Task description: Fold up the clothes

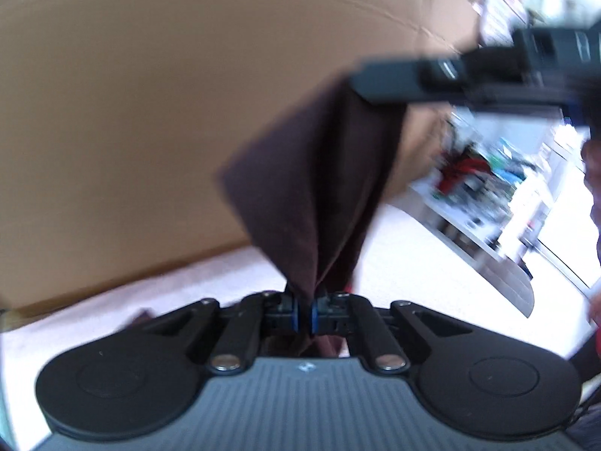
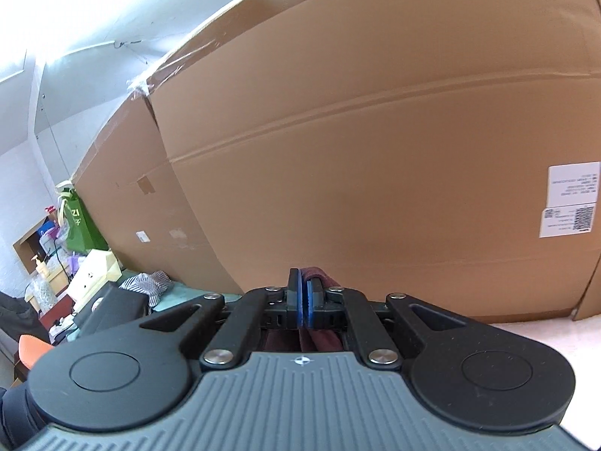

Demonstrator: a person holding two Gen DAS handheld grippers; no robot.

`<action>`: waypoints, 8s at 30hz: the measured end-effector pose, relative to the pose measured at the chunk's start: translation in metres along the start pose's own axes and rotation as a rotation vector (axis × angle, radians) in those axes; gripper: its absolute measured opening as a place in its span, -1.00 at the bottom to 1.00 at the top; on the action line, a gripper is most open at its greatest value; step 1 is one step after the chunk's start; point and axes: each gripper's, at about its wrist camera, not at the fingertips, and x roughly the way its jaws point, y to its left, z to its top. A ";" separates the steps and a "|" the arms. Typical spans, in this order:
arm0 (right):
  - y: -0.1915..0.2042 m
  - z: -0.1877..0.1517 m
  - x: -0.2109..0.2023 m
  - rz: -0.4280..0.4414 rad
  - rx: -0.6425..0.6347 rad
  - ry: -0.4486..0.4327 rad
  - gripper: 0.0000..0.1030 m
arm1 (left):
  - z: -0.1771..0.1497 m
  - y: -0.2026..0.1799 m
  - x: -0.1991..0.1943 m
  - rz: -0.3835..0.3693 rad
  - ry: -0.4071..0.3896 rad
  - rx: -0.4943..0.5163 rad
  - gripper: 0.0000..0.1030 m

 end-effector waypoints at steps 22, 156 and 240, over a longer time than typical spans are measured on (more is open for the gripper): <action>-0.002 -0.060 0.076 -0.060 0.075 0.255 -0.24 | -0.178 0.220 -0.149 0.629 0.116 -0.631 -0.93; 0.005 -0.167 0.035 0.238 0.113 0.485 -0.54 | -0.073 0.039 0.032 -0.067 0.349 -0.330 -0.95; 0.016 -0.081 0.057 0.226 0.103 0.320 -0.75 | -0.039 0.102 -0.051 0.028 0.064 -0.282 -1.00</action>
